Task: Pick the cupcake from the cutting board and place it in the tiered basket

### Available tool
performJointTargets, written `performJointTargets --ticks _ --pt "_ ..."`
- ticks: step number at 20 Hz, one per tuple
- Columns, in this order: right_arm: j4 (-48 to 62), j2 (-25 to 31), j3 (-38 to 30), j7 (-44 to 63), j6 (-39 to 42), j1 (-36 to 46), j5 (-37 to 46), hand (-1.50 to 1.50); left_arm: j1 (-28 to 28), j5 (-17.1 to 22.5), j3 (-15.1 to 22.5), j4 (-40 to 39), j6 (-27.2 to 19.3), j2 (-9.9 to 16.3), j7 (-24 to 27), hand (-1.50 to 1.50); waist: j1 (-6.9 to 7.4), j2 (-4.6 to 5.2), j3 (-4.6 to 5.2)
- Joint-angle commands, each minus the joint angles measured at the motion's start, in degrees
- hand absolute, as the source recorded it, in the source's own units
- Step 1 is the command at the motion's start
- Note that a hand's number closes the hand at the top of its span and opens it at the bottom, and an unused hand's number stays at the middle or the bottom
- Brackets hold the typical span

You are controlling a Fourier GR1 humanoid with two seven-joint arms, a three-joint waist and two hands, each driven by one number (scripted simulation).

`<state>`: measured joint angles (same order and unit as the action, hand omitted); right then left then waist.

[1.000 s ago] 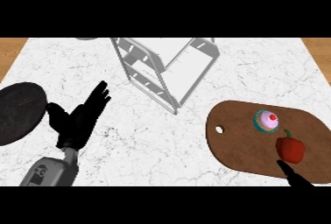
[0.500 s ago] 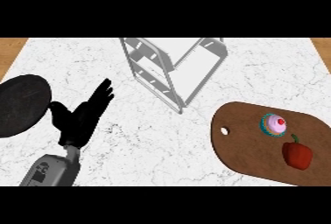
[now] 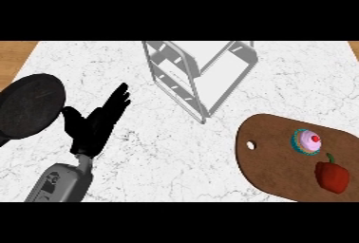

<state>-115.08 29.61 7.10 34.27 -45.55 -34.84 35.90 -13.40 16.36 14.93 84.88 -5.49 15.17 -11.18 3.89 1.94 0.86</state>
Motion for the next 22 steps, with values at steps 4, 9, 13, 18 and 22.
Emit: performJointTargets --ticks 4,9,13,18,22 --pt "-0.64 -2.47 0.92 22.62 14.07 7.92 14.83 -1.5 -1.16 0.25 0.12 -0.5 -0.12 -1.25 -0.68 0.0 0.44 -0.43 -0.26" --pt "-4.05 -8.54 7.59 36.88 27.27 18.36 26.18 -1.5 -0.34 -0.05 -0.43 -1.43 0.1 -0.56 -1.12 0.0 -0.59 -1.26 -0.47" --pt "2.66 -16.41 11.6 42.57 34.18 29.7 33.23 -1.5 -2.69 -0.94 -0.95 -3.26 -1.06 -2.18 -0.43 0.0 -1.75 -1.46 -0.65" --pt "8.51 -23.7 11.32 45.21 38.73 34.93 41.03 -1.5 1.88 -1.9 -1.07 -2.65 -0.72 -1.97 2.15 0.0 -2.94 -1.85 -0.75" --pt "9.27 -25.4 8.56 41.11 36.65 31.66 43.31 -1.5 1.53 -0.9 -2.85 -1.59 0.27 -1.32 -0.15 0.0 -3.86 -1.97 -0.83"
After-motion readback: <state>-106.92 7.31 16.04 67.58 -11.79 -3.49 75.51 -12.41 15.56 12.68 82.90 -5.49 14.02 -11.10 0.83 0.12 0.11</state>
